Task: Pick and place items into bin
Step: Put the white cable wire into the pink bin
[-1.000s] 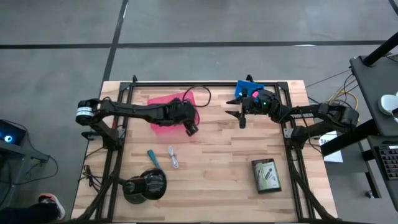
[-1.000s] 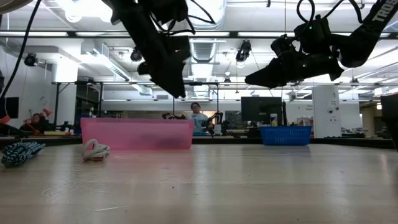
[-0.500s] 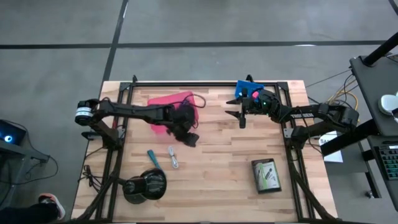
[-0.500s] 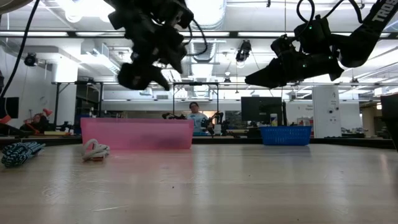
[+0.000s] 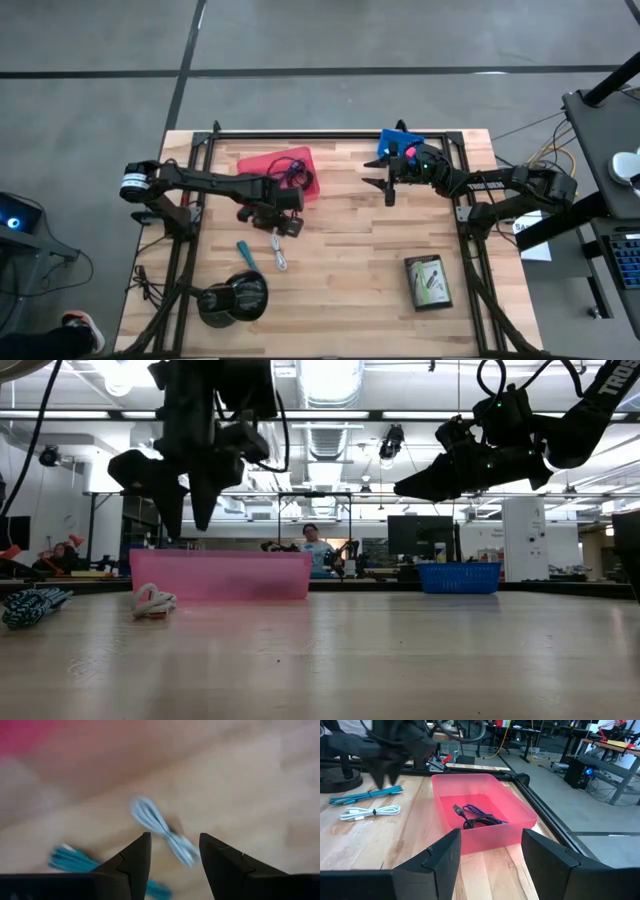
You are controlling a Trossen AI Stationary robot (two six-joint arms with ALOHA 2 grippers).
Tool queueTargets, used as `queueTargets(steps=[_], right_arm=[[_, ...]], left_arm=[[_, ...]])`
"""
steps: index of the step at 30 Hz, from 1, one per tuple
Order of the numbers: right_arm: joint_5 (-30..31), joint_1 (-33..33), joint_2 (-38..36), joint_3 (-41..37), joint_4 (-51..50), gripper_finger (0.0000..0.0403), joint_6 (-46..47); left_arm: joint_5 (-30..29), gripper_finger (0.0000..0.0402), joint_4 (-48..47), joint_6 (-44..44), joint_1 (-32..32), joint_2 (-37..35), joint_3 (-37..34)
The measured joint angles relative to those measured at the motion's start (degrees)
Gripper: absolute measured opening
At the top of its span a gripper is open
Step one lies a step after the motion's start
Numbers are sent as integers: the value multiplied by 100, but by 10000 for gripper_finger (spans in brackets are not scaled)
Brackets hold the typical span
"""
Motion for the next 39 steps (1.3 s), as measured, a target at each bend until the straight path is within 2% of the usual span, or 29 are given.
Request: queueTargets(steps=[4,8,20,27,39], right_arm=[[0,0,0,0,0,196,0],[0,0,0,0,0,196,-1],[0,1,0,1,-50,196,-149],[-1,1,1,1,-48,196,-153],[0,0,0,2,-75,196,-285]], left_arm=[[-908,151,-146,-136,-43,31,0],[-1227,151,-60,-197,-124,126,0],[-975,151,103,-449,-539,632,-4],[-1664,151,286,-936,-823,931,-4],[-1471,151,144,-1185,-996,1097,-4]])
